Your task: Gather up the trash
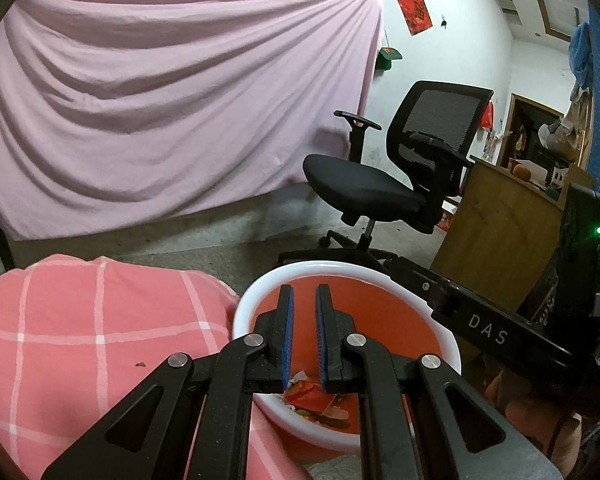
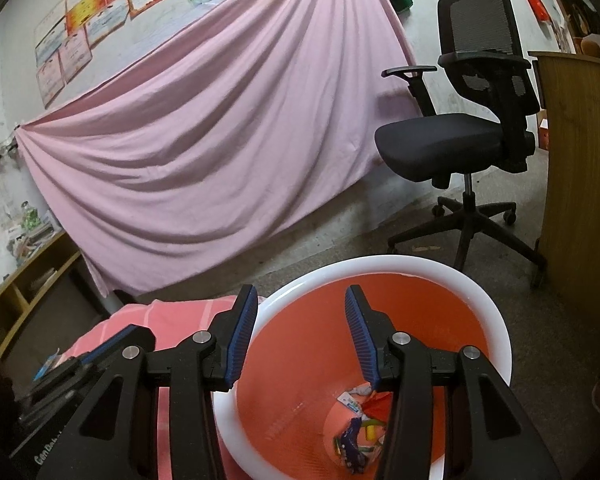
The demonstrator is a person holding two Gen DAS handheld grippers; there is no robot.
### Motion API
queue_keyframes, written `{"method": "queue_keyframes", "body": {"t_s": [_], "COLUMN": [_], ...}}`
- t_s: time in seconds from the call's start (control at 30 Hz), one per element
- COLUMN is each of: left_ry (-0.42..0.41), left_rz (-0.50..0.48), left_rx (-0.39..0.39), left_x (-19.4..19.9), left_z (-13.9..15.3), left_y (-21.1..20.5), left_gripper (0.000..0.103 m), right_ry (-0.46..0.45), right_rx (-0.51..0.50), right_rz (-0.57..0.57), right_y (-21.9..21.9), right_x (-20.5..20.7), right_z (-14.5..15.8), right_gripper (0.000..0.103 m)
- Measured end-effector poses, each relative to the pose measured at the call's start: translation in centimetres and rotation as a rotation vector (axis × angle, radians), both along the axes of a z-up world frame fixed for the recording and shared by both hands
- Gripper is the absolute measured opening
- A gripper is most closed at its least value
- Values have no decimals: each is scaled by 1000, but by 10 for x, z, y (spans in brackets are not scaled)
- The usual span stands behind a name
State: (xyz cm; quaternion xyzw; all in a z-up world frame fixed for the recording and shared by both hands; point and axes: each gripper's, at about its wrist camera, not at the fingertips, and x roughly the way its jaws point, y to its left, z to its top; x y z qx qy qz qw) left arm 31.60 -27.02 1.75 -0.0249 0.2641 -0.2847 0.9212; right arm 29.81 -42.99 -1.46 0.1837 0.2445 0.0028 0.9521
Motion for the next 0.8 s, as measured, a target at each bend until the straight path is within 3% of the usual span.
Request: {"method": "queue_keyframes", "body": {"t_s": [0.3,0.43,0.5,0.57,0.63,0.8], "left_ry": [-22,-29,-31,-34,-41,-46], "left_rz": [54,91,110,134,161,230], "left_rx": [16,25,31,21,-3,-4], "left_x": [-13,-22,-25,-31,-39,-55], "left_z": [7,11,13,15,18,21], "left_y": [26,44,52,64,78,109], "left_gripper": [8,8,12,27,34,36], "right_ry": [-27,-56,-69,-81,-95,-157], "right_rx": [-54,-75,-90,-98,-99,-91], "right_rz": [18,26,27,25,27,25], "right_y": [14,24,31,36,41,51], "right_x": [-6,-13,-16,-21,-28,-52], "right_z": [7,12,15,17,18,25], "right_gripper": [45,50,50,51,53,68]}}
